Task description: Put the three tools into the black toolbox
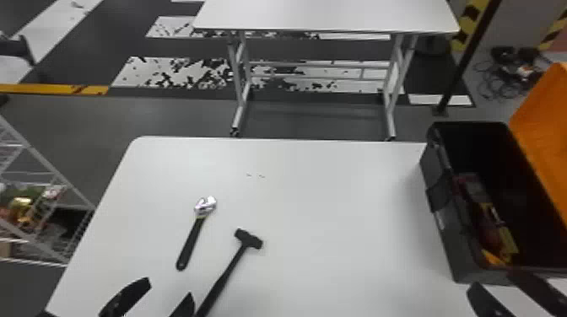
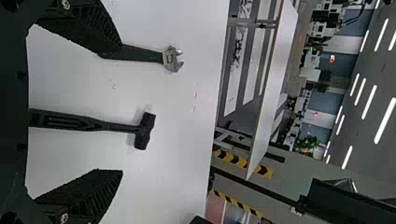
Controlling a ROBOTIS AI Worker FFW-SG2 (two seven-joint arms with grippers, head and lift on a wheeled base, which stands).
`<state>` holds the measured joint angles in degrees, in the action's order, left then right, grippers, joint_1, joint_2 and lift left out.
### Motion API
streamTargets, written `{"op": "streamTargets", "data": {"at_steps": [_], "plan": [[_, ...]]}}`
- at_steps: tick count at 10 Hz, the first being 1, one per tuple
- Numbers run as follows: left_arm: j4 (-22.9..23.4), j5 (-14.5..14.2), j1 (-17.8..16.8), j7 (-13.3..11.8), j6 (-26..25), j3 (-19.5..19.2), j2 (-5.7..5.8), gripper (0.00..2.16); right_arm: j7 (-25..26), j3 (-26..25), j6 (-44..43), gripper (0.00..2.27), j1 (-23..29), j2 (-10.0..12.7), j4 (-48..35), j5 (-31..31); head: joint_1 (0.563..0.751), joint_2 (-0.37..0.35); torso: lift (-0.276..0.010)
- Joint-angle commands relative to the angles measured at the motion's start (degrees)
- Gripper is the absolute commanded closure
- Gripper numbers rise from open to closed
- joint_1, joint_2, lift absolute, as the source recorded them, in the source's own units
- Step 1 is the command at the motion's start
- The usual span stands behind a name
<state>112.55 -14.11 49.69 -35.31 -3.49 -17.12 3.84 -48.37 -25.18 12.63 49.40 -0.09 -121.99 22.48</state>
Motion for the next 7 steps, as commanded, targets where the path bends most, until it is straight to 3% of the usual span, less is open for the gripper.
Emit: {"op": "streamTargets", "data": {"at_steps": [1,2,5,7], "plan": [[0.04,2.34,-2.14,0.86,-3.50,1.65,0.55,0.08,-0.15,-0.22,-1.06,0.11,0.52,0.14,0.00,0.55,0.695,0.017,-0.051],[0.47,3.21,-3.46,2.00,-6.84,2.27,1.43,0.08,-0.15,-0.22,-1.06,0.11,0.52,0.14,-0.18,0.72,0.695,-0.012,-0.051],[1.88,7.79,-5.48,6.75,-15.10,5.08,2.40,0.08,-0.33,-0.40,-1.06,0.11,0.52,0.14,-0.53,1.78,0.695,-0.026,-0.051],[1.97,12.79,-5.84,10.53,-15.98,8.33,2.84,0.08,-0.68,-0.49,-1.06,0.11,0.26,0.14,-0.44,2.30,0.695,-0.033,-0.051]]}}
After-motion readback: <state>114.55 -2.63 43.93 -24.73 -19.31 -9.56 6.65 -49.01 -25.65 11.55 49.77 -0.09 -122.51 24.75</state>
